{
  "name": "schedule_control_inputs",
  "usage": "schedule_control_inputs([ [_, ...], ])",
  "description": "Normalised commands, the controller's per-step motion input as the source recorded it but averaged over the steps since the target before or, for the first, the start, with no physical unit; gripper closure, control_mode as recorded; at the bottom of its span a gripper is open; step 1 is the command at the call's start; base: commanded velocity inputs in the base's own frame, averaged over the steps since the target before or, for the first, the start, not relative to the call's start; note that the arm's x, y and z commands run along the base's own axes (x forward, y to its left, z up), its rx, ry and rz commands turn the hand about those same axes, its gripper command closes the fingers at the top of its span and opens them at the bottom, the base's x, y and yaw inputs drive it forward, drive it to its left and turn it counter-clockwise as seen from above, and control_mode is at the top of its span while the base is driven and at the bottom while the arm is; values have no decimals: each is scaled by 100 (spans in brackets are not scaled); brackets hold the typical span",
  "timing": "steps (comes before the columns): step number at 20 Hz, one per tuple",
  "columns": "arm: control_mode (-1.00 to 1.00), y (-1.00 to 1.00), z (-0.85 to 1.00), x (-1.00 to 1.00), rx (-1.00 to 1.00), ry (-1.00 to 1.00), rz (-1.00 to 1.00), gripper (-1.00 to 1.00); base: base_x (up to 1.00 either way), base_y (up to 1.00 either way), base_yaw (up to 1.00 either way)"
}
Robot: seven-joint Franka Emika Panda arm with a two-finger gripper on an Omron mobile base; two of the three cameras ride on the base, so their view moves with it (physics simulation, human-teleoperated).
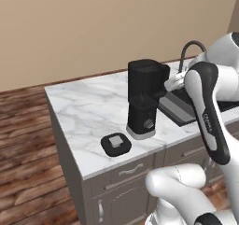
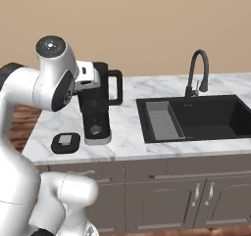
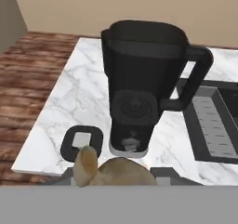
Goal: Grab the garlic and lemon wedge from the fridge, place them in the blender, close the lid, and turn on the blender to create a marinade.
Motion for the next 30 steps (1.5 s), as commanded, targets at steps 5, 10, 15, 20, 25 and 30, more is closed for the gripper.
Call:
schedule_control_inputs([
  [5, -100, 0, 46, 61, 0, -10, 8, 100, 0, 0, 0],
  [10, -100, 0, 8, 64, 0, 2, 0, 100, 0, 0, 0],
  [15, -100, 1, 0, 66, 0, 2, 0, 100, 0, 0, 0],
  [20, -100, 15, -7, 68, 0, 2, 0, 100, 0, 0, 0],
  [25, -100, 29, -28, 54, -1, 1, 0, 100, 0, 0, 0],
  [30, -100, 23, -40, 42, 0, 1, 0, 100, 0, 0, 0],
])
